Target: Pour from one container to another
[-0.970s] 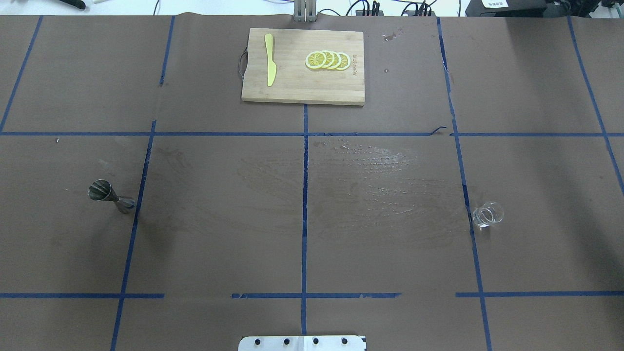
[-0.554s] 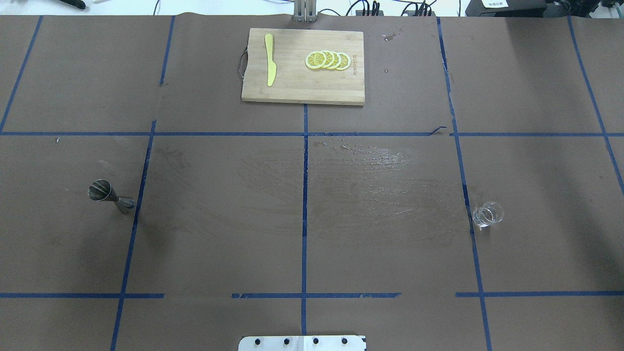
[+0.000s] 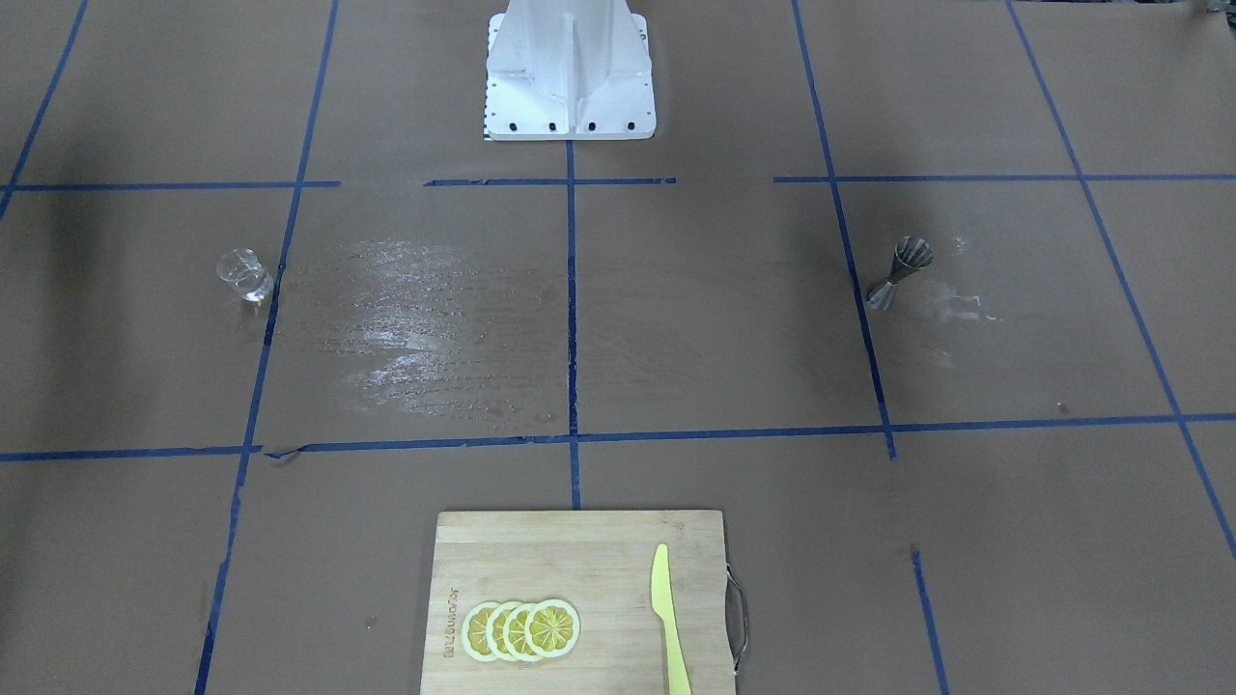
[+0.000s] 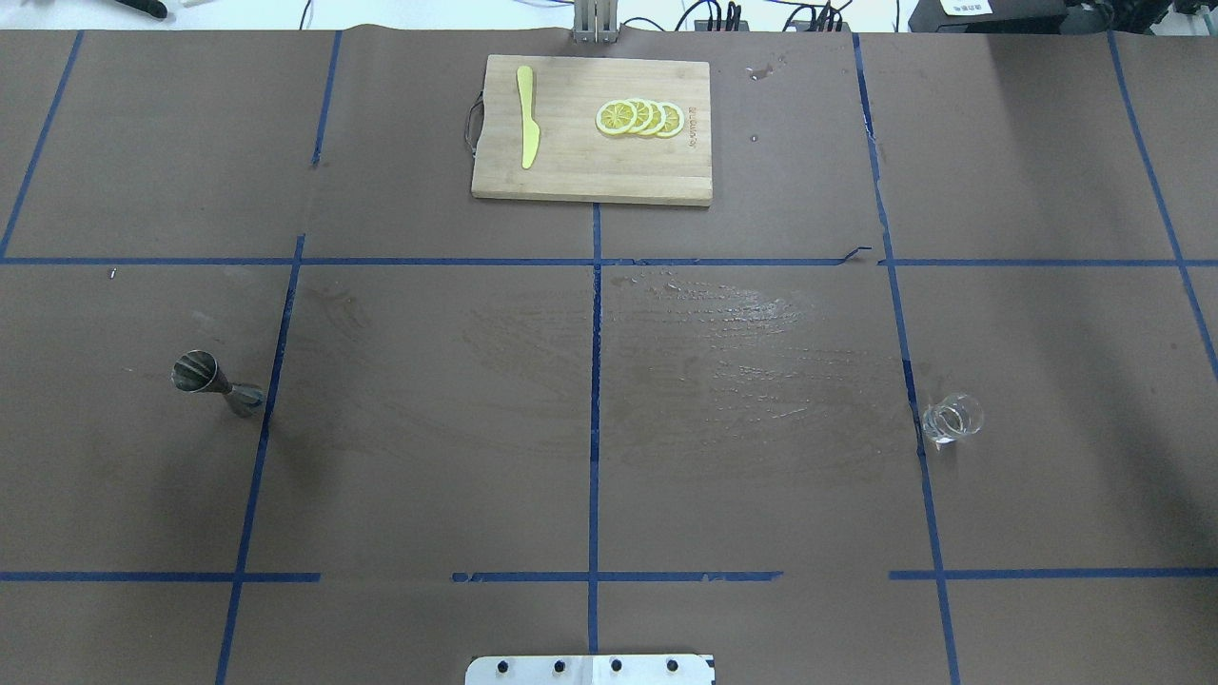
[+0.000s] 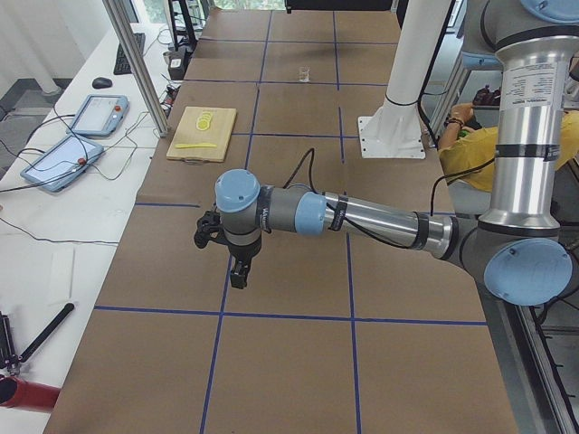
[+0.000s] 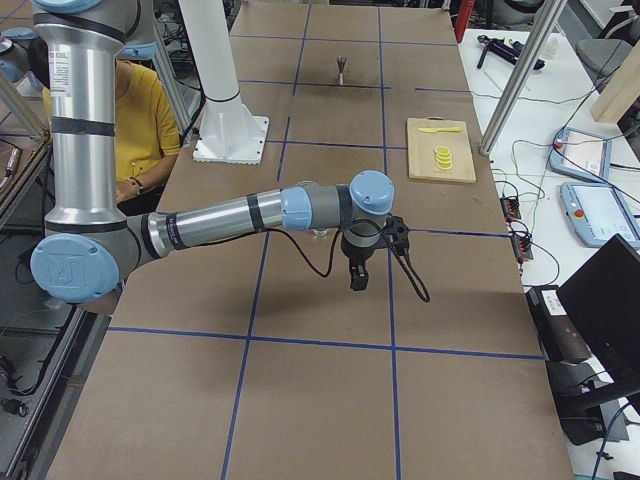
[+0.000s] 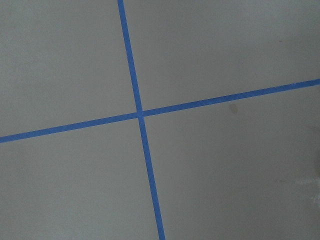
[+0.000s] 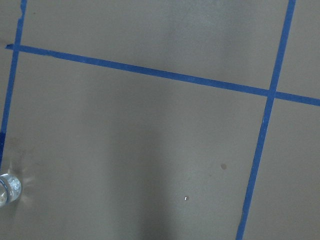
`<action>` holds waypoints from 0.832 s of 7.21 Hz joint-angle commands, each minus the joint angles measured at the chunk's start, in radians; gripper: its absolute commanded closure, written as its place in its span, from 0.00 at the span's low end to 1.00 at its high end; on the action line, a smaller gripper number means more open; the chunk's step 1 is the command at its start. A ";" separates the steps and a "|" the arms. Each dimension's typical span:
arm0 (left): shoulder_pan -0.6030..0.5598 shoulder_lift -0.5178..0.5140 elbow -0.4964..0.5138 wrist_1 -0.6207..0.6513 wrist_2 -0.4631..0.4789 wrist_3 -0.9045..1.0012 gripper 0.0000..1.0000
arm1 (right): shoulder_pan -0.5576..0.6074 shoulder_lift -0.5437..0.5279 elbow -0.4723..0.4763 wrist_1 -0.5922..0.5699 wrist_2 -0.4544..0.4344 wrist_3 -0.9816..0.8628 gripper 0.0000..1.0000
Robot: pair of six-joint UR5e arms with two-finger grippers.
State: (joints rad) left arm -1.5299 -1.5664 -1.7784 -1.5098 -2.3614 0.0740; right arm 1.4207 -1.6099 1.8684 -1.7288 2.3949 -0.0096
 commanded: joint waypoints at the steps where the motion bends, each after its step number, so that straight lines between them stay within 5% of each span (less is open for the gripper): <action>1: 0.016 0.003 0.019 -0.132 -0.001 0.000 0.00 | -0.003 0.002 -0.002 0.002 0.001 -0.001 0.00; 3: 0.016 0.008 0.127 -0.356 -0.002 0.004 0.00 | -0.003 0.010 -0.003 0.017 0.001 0.000 0.00; 6: 0.071 0.002 0.111 -0.426 -0.016 -0.186 0.00 | -0.005 0.010 -0.003 0.021 0.001 0.000 0.00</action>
State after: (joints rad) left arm -1.4986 -1.5615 -1.6582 -1.8990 -2.3676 -0.0044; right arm 1.4162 -1.6002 1.8650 -1.7085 2.3961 -0.0093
